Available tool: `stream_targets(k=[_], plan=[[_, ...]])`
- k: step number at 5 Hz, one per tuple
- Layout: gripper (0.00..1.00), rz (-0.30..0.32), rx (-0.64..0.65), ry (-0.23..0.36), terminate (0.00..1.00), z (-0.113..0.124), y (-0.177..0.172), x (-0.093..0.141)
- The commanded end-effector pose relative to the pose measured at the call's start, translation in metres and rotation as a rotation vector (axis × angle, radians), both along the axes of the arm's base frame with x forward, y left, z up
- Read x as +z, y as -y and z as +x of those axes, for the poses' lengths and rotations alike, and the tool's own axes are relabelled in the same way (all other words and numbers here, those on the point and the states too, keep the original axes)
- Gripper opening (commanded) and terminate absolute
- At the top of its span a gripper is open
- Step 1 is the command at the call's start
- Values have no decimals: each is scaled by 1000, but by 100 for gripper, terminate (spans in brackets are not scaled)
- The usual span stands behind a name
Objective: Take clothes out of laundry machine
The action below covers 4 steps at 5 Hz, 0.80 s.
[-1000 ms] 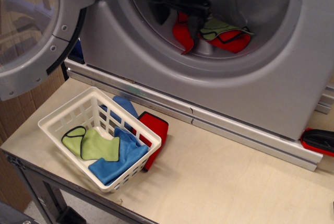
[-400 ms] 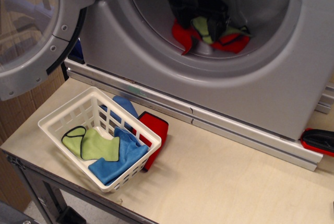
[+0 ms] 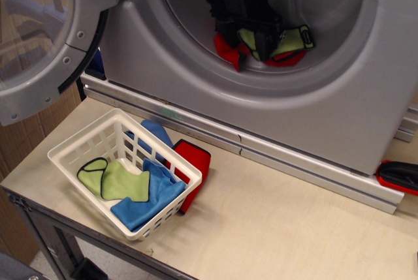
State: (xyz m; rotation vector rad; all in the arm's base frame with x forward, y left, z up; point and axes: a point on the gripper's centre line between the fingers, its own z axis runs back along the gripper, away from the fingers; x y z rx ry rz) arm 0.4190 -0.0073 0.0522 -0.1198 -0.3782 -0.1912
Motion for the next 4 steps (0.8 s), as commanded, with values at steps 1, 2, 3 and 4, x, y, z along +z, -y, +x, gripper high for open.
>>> stream_targets(k=[1, 2, 3, 4], plan=[[0, 27, 50, 96, 0, -11, -13, 31], [0, 59, 82, 56, 0, -30, -23, 38], [0, 82, 163, -3, 0, -58, -34, 47], [0, 166, 263, -109, 0, -89, -42, 42]])
